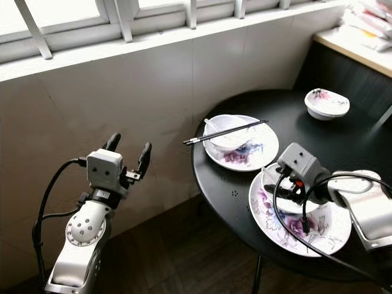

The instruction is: Kitchen organization

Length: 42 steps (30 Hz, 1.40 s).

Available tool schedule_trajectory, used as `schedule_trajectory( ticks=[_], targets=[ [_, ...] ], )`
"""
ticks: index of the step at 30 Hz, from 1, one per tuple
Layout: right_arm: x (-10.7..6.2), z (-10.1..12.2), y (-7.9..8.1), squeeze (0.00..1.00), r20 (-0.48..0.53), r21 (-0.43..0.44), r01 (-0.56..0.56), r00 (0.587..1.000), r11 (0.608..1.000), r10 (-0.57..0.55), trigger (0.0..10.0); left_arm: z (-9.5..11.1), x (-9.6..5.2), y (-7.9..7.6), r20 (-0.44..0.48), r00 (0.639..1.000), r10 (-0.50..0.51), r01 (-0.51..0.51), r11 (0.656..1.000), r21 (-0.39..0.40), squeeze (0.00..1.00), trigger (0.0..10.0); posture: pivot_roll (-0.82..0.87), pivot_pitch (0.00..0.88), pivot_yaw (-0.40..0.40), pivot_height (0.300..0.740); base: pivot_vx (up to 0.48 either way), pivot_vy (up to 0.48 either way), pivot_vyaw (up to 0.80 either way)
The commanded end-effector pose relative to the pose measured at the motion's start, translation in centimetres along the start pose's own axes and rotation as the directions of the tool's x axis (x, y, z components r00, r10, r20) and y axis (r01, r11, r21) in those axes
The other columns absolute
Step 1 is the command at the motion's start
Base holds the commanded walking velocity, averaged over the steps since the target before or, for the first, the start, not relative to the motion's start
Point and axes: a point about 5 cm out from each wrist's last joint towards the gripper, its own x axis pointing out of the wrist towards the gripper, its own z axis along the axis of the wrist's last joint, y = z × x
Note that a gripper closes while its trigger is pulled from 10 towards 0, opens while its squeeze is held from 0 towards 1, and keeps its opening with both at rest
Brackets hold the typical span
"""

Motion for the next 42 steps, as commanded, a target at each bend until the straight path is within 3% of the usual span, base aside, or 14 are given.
schedule_trajectory(
  ticks=[1,10,14,24,31,38,42],
  targets=[
    [-0.3,-0.1,-0.3,0.0,-0.014,-0.021,-0.014,1.0,1.0,0.014,10.0,-0.1,0.0,0.0,-0.009,1.0,0.001,0.0,1.0,0.003,0.0,10.0,-0.05,0.031,-0.015,0.74,0.0,0.0,0.0],
    [0.4,-1.6,0.2,0.0,-0.024,0.056,-0.058,0.998,0.997,0.06,10.0,-0.2,0.1,-0.1,-0.011,1.0,-0.007,0.007,1.0,0.001,0.0,10.0,-0.05,0.029,-0.014,0.74,0.0,0.0,0.0],
    [1.0,-2.9,-0.4,0.0,-0.068,0.076,-0.029,0.997,0.997,0.034,10.0,-0.2,0.1,-0.1,-0.01,1.0,-0.002,0.002,1.0,0.001,0.0,10.0,-0.04,0.024,-0.019,0.74,0.0,0.0,0.0],
    [1.4,-3.1,-0.7,0.0,-0.064,0.078,-0.035,0.997,0.996,0.04,10.0,-0.3,0.2,0.0,-0.008,1.0,0.002,-0.002,1.0,0.002,0.0,10.0,-0.04,0.017,-0.018,0.74,0.0,0.0,0.0],
    [1.5,-3.1,-1.1,0.0,-0.069,0.024,-0.005,0.998,1.0,0.007,10.0,-0.3,0.2,-0.1,-0.008,1.0,0.002,-0.002,1.0,0.001,0.0,10.0,-0.04,0.012,-0.017,0.74,0.0,0.0,0.0],
    [1.4,-3.1,-2.0,0.0,-0.062,0.031,0.026,0.998,0.999,-0.024,10.0,-0.4,0.1,-0.1,-0.01,1.0,0.001,-0.001,1.0,-0.001,0.0,10.0,-0.04,0.004,-0.015,0.74,0.0,0.0,0.0],
    [1.5,-3.2,-2.2,0.0,-0.041,0.091,0.013,0.999,0.996,-0.01,10.0,-0.4,0.1,-0.2,-0.01,1.0,0.002,-0.002,1.0,0.0,0.0,10.0,-0.04,0.001,-0.018,0.74,0.0,0.0,0.0]
  ],
)
